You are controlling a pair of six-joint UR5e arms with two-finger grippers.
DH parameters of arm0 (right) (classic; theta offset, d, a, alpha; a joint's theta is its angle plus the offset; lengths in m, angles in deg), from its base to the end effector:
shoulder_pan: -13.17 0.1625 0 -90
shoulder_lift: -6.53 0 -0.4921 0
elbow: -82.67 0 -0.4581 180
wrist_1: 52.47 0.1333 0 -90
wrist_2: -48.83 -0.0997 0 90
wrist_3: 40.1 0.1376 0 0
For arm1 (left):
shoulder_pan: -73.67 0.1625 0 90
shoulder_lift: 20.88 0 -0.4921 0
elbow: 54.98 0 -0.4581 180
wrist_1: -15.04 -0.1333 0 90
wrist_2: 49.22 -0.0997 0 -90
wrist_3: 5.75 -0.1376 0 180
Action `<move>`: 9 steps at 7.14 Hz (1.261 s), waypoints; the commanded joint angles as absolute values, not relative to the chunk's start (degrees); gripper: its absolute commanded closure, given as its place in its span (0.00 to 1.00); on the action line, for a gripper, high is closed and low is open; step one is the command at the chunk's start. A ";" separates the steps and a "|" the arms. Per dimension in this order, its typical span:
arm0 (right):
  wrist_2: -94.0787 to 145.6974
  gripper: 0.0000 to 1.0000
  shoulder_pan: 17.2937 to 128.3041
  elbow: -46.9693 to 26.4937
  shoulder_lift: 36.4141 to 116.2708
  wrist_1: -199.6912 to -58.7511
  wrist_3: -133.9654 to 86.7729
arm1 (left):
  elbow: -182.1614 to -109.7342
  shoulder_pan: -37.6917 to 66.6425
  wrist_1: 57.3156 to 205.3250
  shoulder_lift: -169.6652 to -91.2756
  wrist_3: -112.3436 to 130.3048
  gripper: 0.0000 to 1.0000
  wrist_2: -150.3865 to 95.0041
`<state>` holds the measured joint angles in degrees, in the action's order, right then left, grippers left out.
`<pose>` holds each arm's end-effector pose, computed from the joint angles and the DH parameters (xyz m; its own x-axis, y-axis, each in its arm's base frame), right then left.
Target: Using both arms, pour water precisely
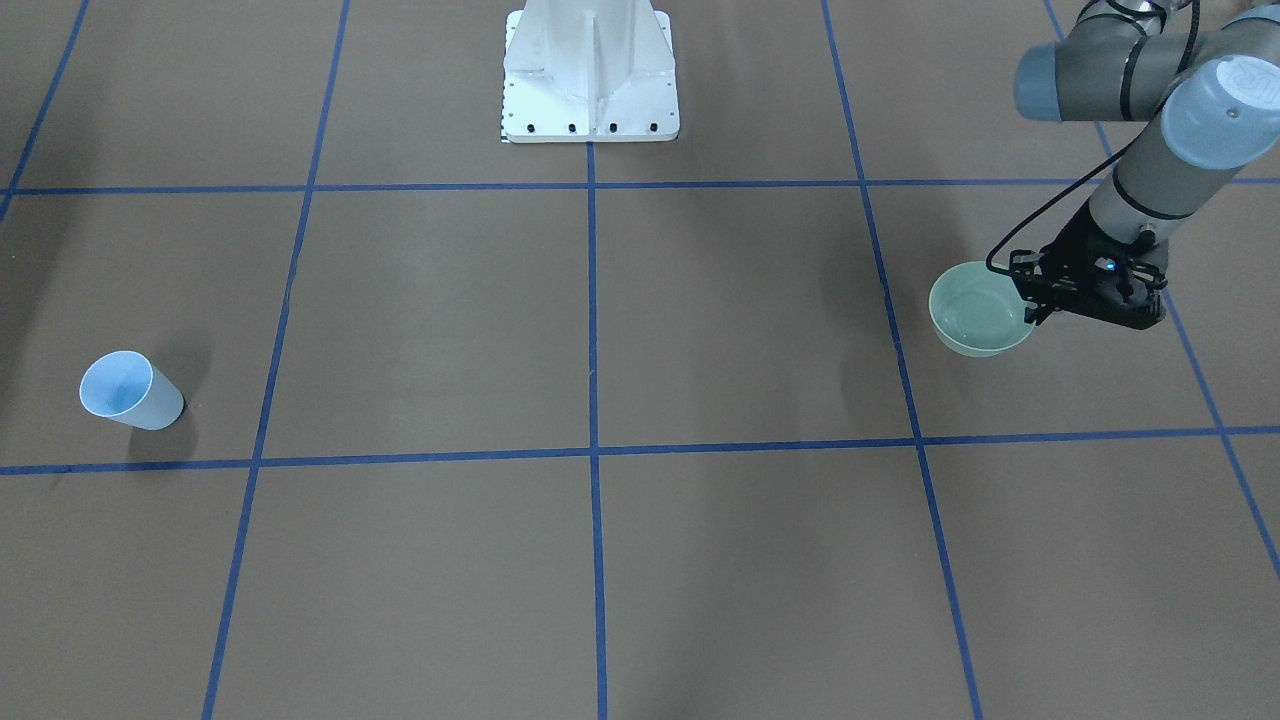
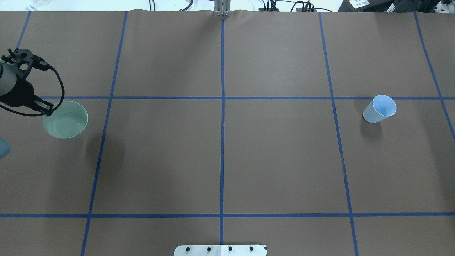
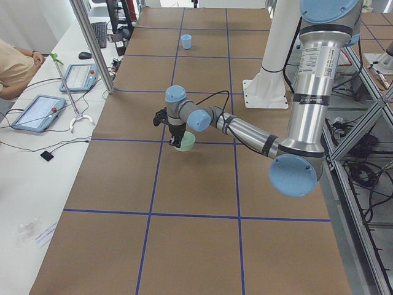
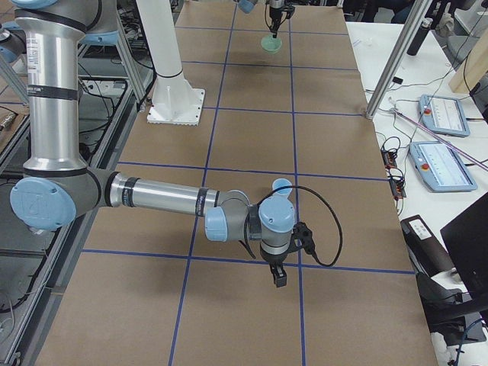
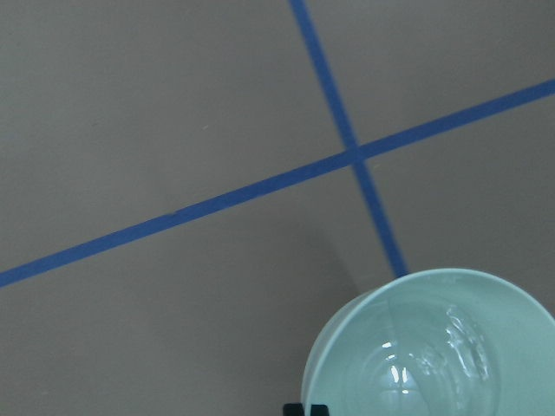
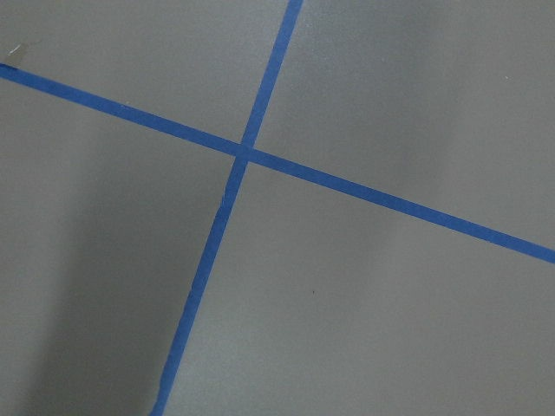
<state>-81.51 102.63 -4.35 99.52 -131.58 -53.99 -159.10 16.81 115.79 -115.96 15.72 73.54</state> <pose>0.0392 -0.5387 0.7975 0.7371 -0.3000 0.6055 0.1920 0.9521 0.2381 0.2899 -0.5516 0.5525 0.6912 0.3728 -0.6191 -0.2371 0.9262 0.2930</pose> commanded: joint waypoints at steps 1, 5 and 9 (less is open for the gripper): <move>-81.51 0.00 102.64 -4.43 99.52 -131.58 -53.98 | -153.71 16.19 124.68 -113.08 13.42 1.00 75.13; -81.51 0.00 102.64 -4.43 99.44 -131.58 -53.98 | -149.02 15.14 128.16 -112.90 9.98 1.00 76.72; -81.42 0.00 102.64 -4.43 99.43 -131.58 -53.98 | -149.37 11.20 127.90 -113.51 9.90 0.00 77.68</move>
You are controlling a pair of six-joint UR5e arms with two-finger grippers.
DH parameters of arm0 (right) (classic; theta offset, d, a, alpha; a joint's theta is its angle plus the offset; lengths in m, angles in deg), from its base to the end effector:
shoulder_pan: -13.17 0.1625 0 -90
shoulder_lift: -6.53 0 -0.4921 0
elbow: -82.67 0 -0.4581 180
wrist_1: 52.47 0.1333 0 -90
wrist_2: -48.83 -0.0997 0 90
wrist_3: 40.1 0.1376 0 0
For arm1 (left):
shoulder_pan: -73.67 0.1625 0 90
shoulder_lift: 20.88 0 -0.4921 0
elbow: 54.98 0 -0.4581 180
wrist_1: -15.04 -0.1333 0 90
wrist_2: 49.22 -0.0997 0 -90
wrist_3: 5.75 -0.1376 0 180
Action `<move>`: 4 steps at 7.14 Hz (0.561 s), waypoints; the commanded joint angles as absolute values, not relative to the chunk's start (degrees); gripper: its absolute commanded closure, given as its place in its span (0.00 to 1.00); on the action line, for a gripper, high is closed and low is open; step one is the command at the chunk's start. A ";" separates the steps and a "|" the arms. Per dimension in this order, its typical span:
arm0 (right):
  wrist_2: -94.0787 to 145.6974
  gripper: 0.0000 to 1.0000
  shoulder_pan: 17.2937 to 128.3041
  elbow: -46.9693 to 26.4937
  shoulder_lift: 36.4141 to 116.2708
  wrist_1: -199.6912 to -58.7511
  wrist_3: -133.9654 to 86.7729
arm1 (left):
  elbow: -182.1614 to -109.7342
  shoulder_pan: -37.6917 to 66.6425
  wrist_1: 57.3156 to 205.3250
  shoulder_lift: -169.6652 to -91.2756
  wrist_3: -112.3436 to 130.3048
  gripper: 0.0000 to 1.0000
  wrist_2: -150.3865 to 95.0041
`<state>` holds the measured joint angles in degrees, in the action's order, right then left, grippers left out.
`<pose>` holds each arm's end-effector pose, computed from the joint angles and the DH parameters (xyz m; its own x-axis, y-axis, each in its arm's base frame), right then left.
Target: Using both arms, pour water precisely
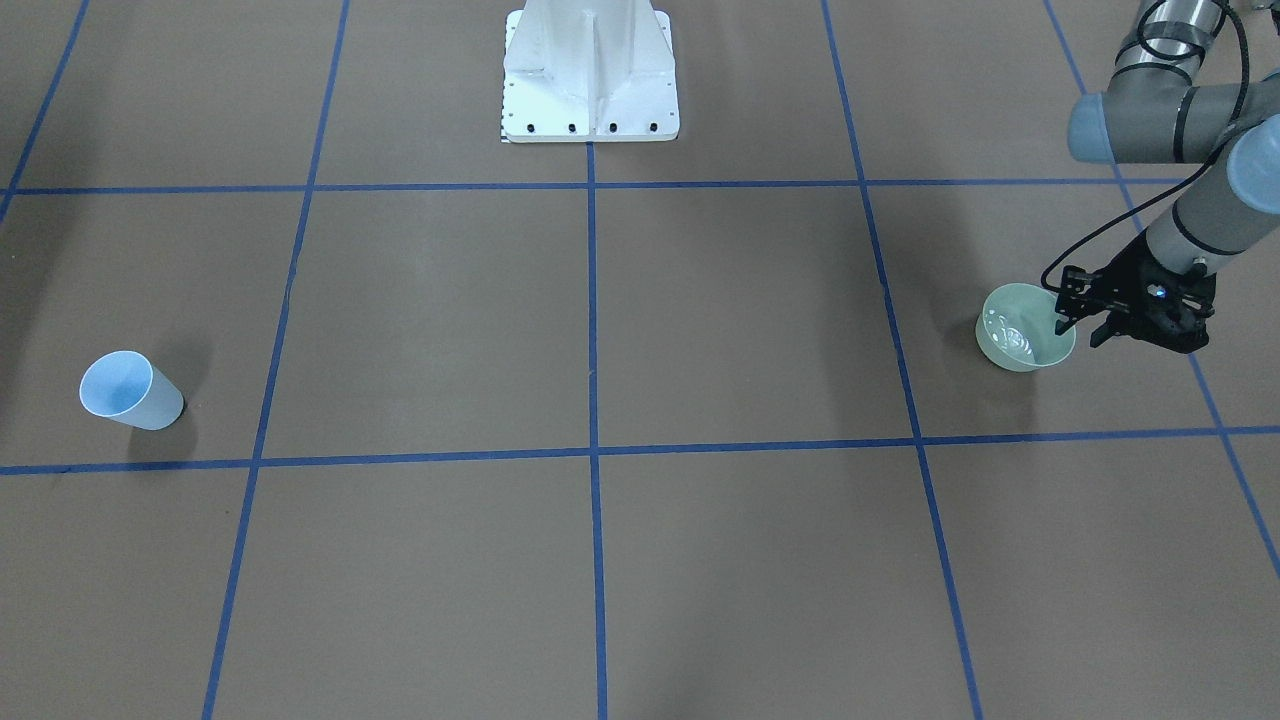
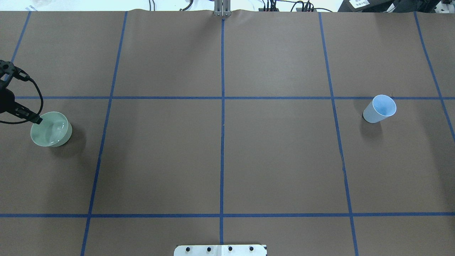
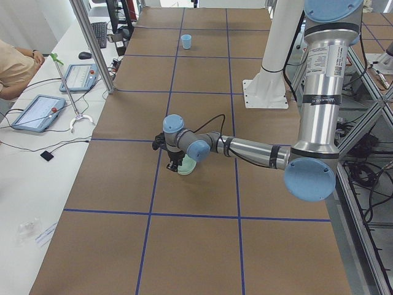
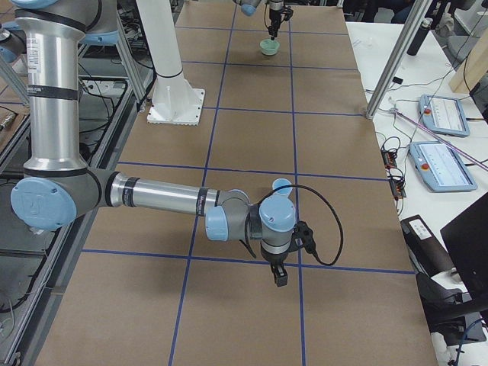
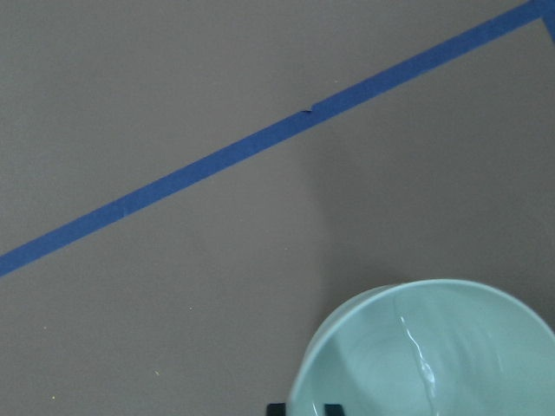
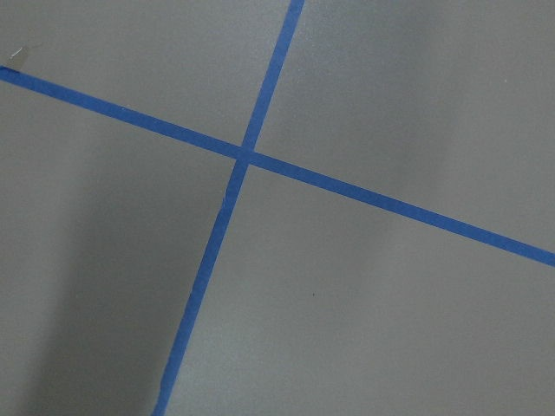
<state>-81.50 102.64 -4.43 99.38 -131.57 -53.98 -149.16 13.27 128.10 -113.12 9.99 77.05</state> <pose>0.0392 -0.5404 0.7954 0.7373 -0.3022 0.6042 0.1917 0.9512 0.2418 0.2591 -0.5611 0.6505 0.6530 0.4216 -0.6292 -0.2627 0.9052 0.3340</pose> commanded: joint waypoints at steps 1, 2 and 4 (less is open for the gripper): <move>-81.34 0.00 102.64 -4.34 99.52 -131.58 -53.90 | -149.29 6.66 127.28 -113.95 9.72 0.00 81.69; -80.81 0.00 102.55 -4.17 99.52 -131.58 -53.98 | -149.11 2.52 127.10 -113.78 9.02 0.00 83.91; -80.81 0.00 102.55 -3.90 99.52 -131.58 -53.98 | -149.28 -5.82 115.75 -115.34 -5.15 0.00 84.11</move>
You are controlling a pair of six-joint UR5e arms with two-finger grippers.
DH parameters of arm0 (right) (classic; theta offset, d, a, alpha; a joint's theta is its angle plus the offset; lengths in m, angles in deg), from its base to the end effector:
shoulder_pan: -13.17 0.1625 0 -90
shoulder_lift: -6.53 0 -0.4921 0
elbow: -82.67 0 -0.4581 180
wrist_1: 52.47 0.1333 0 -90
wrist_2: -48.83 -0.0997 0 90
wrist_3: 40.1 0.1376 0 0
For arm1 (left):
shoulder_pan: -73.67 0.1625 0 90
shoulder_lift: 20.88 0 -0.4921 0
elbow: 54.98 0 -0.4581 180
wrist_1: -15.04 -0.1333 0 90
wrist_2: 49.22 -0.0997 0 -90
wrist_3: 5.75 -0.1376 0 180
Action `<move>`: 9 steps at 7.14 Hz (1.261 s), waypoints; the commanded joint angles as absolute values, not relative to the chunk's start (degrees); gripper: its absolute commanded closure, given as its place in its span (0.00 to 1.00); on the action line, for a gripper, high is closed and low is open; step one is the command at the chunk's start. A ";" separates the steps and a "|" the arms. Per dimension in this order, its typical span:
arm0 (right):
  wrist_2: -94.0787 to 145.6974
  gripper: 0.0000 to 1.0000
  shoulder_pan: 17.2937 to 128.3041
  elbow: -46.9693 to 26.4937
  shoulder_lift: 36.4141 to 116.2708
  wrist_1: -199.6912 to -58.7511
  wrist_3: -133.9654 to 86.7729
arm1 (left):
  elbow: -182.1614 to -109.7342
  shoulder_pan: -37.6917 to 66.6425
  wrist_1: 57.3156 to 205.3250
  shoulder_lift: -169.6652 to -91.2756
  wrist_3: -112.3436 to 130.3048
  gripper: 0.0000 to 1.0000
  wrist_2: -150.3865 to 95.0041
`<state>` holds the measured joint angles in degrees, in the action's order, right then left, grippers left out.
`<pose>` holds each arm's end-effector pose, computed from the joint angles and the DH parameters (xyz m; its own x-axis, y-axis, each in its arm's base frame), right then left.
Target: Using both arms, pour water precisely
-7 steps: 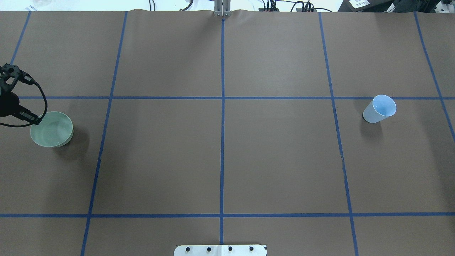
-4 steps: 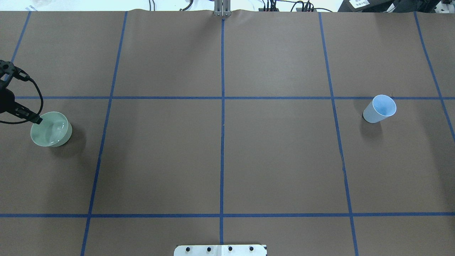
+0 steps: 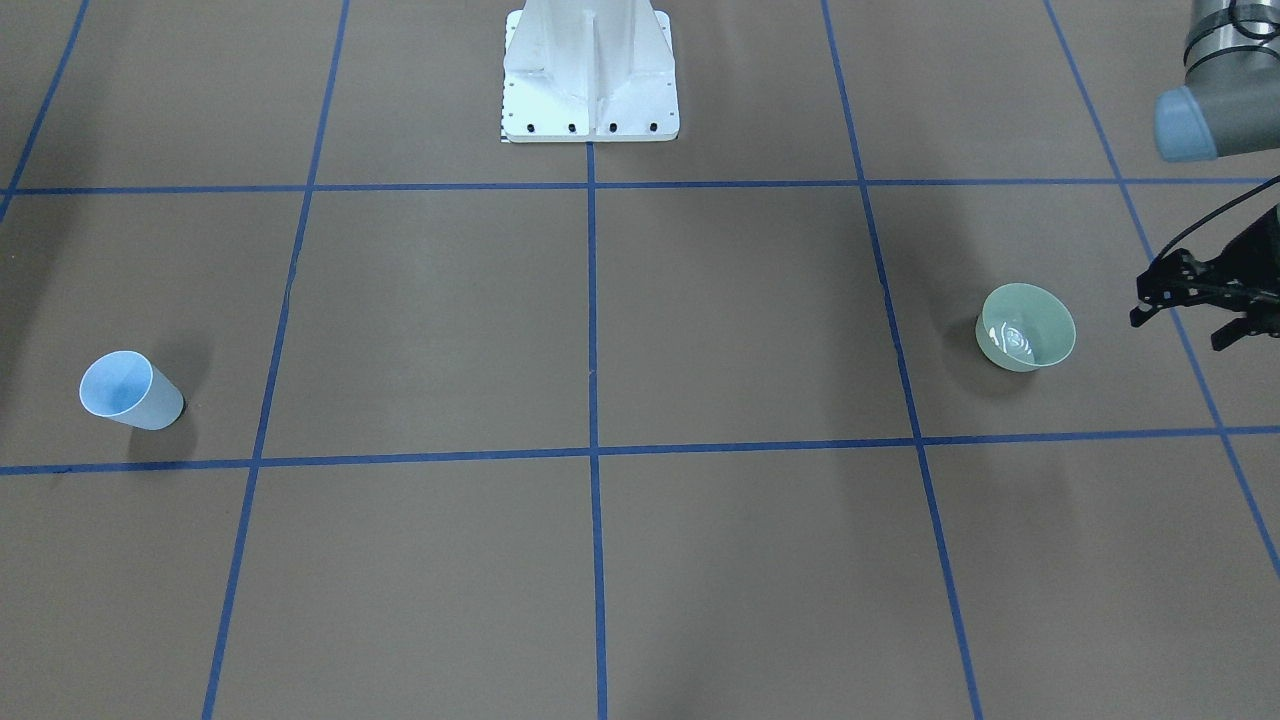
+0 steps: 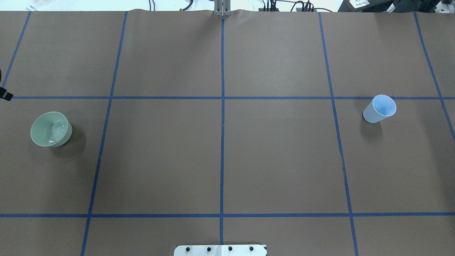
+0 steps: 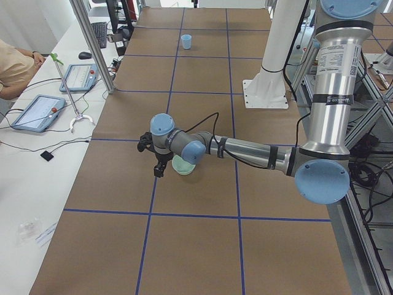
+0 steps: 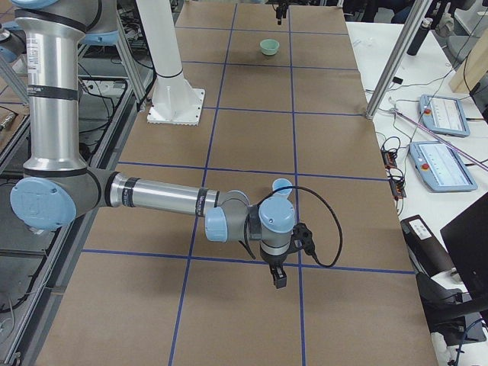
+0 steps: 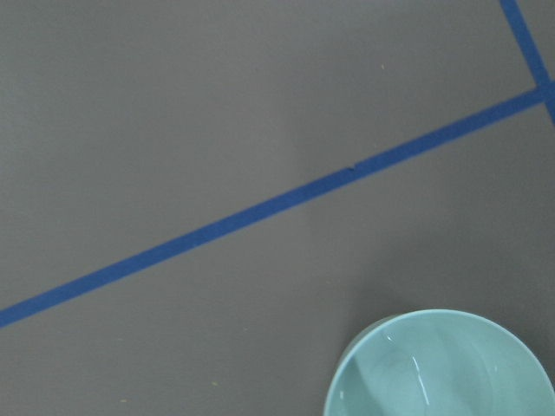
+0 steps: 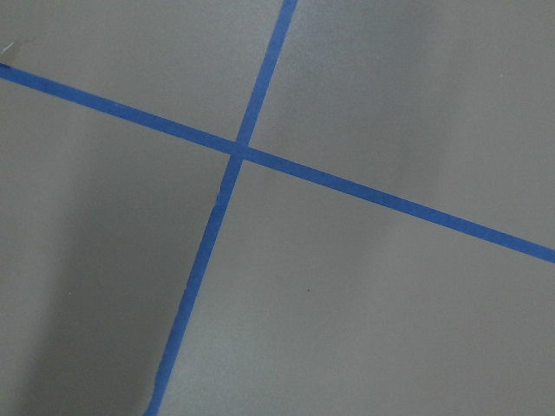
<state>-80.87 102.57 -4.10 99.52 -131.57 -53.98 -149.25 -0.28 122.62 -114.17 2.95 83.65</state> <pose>0.0398 -0.5382 0.8009 0.7439 -0.2975 0.5985 0.1946 0.9531 0.2319 0.1320 -0.6024 0.6425 0.6551 0.3433 -0.6731 -0.1530 0.9326 0.3268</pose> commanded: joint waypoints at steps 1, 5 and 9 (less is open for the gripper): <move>-80.89 0.00 102.55 -3.90 99.44 -131.58 -53.98 | -149.29 -10.48 110.19 -116.84 -11.40 0.00 84.02; -80.81 0.00 102.55 -3.90 98.91 -131.66 -53.55 | -147.01 -17.03 106.88 -113.70 -15.61 0.00 83.05; -80.72 0.00 102.55 -4.25 98.64 -131.75 -52.93 | -147.78 -18.09 106.18 -110.79 -1.94 0.00 83.40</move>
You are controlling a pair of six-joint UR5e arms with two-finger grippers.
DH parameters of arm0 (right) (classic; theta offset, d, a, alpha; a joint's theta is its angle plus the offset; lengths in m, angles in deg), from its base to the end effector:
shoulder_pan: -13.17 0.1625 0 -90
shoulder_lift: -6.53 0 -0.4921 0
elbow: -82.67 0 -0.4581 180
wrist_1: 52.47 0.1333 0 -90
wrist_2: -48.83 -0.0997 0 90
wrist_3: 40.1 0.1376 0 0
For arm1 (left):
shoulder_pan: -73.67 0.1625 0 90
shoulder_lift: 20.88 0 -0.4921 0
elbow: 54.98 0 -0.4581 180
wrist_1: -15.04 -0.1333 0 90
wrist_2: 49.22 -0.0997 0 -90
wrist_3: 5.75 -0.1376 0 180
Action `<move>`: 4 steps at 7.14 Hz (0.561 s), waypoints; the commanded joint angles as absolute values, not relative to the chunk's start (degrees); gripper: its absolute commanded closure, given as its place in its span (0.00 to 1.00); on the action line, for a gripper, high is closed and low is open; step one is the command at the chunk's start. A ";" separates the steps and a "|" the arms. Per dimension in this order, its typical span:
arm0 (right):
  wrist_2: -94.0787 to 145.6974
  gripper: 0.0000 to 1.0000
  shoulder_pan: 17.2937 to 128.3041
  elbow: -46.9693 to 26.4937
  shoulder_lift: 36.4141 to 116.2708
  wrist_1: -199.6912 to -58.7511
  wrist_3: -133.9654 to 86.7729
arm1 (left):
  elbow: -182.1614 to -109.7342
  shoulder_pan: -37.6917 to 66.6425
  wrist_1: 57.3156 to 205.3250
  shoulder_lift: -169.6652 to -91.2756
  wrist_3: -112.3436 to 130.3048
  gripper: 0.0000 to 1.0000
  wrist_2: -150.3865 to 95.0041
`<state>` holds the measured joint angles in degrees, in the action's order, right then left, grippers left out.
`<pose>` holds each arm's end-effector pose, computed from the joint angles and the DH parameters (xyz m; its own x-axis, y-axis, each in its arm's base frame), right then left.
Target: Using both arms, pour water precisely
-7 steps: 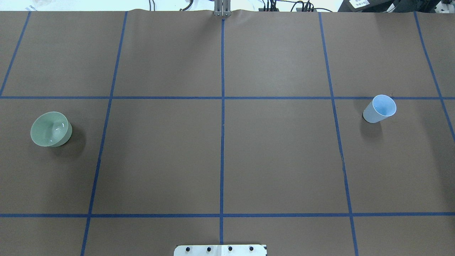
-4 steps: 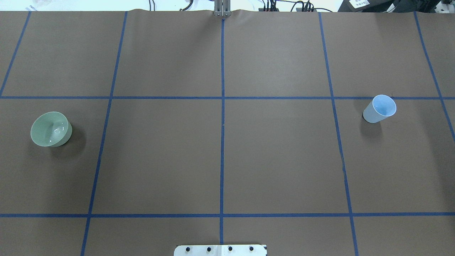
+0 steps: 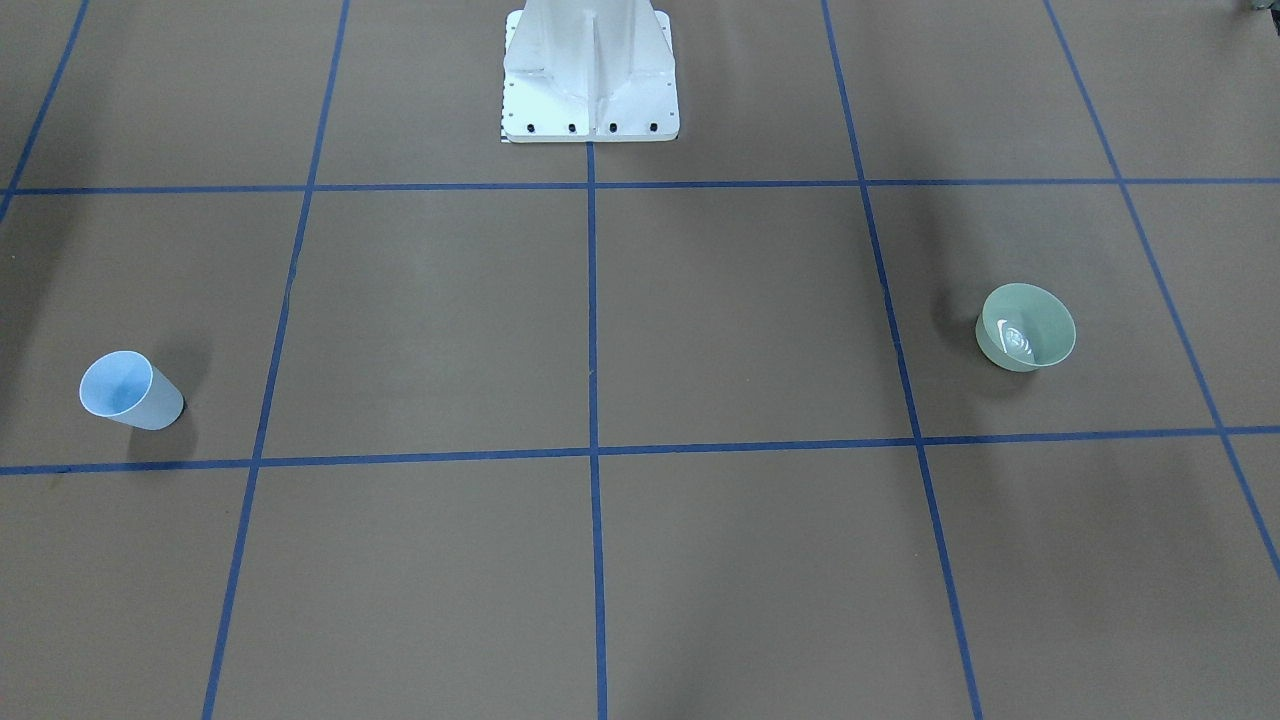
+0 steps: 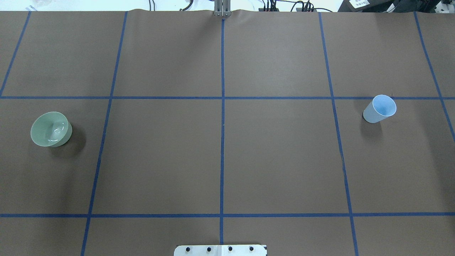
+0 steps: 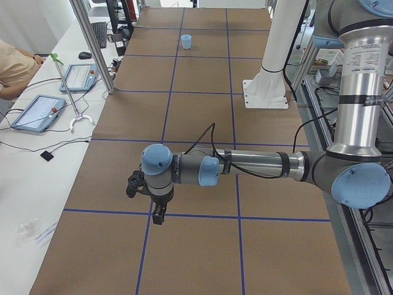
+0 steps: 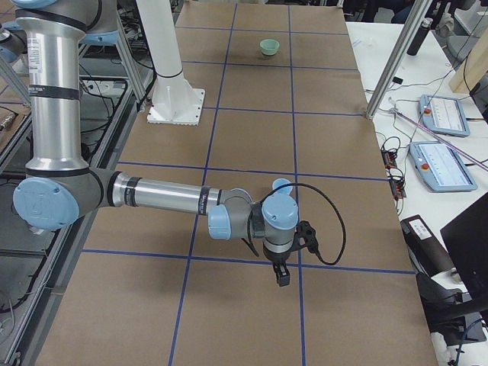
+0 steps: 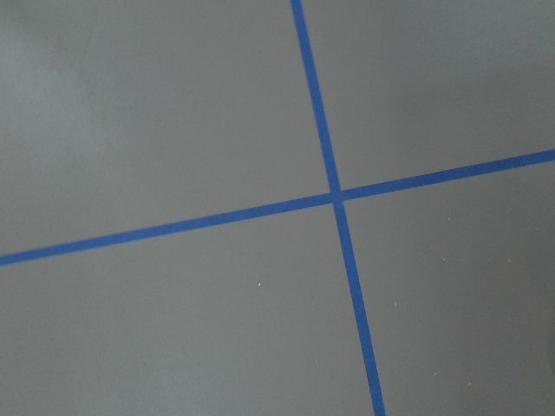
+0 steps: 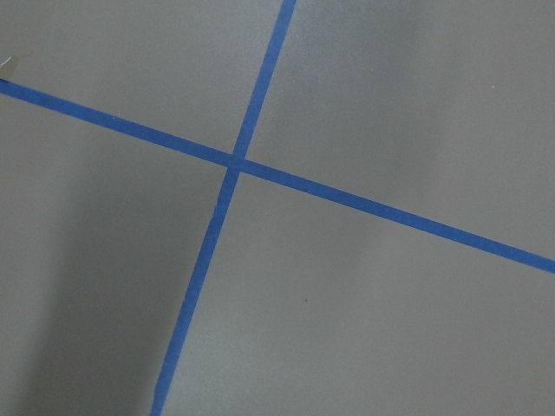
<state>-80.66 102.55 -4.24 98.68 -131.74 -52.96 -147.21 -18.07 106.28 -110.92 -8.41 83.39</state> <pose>0.0399 -0.5476 0.7923 0.7493 -0.2890 0.5959 0.1821 0.9550 0.2342 -0.0572 -0.5623 0.7314 0.7375 0.0654 -0.6722 -0.0039 0.9957 0.0925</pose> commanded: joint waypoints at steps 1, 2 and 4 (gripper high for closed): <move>-80.72 0.00 102.55 -4.25 98.73 -131.75 -52.84 | -147.88 -18.17 106.18 -110.61 -1.62 0.00 83.84; -80.72 0.00 102.55 -4.25 98.73 -131.75 -52.84 | -146.66 -18.09 106.79 -110.00 -1.53 0.00 84.97; -80.98 0.00 102.55 -4.34 99.08 -131.66 -52.75 | -147.87 -18.00 106.97 -109.82 -2.05 0.00 84.99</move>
